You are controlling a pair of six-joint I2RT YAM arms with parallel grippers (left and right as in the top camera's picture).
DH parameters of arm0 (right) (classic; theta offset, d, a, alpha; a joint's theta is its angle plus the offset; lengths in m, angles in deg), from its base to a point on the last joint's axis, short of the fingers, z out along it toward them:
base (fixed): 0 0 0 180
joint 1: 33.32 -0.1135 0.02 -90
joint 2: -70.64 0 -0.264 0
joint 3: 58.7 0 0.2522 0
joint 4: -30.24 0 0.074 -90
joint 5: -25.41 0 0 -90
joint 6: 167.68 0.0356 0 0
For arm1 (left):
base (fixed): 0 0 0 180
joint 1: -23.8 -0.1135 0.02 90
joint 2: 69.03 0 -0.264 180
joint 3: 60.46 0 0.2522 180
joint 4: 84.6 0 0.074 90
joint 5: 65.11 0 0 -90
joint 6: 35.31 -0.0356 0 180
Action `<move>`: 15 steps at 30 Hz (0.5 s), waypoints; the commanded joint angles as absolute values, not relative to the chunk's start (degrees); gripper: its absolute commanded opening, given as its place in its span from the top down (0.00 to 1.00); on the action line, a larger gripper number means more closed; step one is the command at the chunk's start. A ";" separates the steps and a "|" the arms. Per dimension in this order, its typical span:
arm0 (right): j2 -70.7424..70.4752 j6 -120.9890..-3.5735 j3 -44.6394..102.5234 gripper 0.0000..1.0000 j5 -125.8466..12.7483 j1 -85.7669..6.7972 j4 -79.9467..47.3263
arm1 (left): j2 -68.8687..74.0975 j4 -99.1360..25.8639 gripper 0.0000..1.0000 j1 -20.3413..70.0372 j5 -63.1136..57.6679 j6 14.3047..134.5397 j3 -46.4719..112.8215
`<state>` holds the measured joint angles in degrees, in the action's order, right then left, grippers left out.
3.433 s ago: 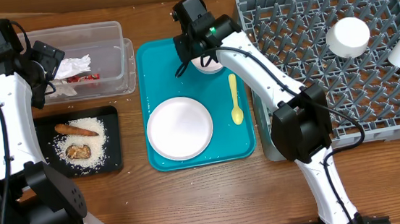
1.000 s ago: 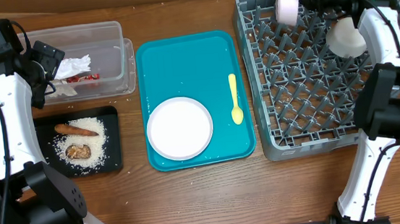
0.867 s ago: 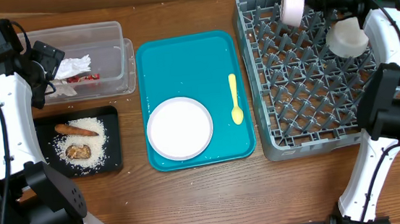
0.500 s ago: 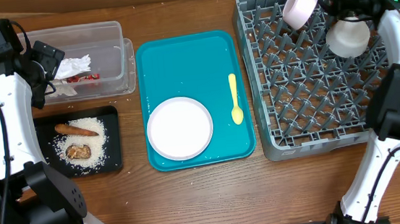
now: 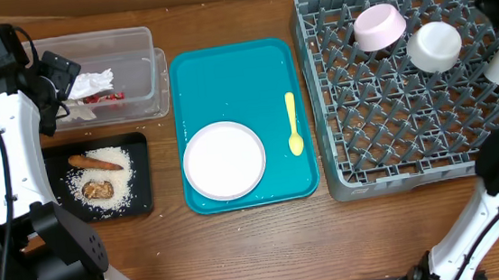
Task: Sort waste into correct bins and load items into the dishwasher
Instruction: 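Carry the pink cup right and place it in the dish rack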
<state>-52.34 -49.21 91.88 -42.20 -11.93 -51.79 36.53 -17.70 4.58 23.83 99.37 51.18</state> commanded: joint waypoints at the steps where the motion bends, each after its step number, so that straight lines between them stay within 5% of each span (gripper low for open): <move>1: -46.24 -52.66 94.72 0.00 -59.51 -20.48 -55.10 | 36.61 -17.72 0.00 4.77 23.99 99.87 51.71; 6: -46.79 -55.83 94.24 0.00 -63.45 -31.67 -56.52 | 36.61 -17.72 0.00 4.77 23.99 99.87 51.71; 12: -52.75 -55.83 92.91 0.63 -79.16 -36.85 -51.77 | 36.61 -17.72 0.00 4.77 23.99 99.87 51.71; 15: -56.67 -55.35 92.91 0.74 -78.92 -36.17 -50.72 | 36.61 -17.72 0.00 4.77 23.99 99.87 51.71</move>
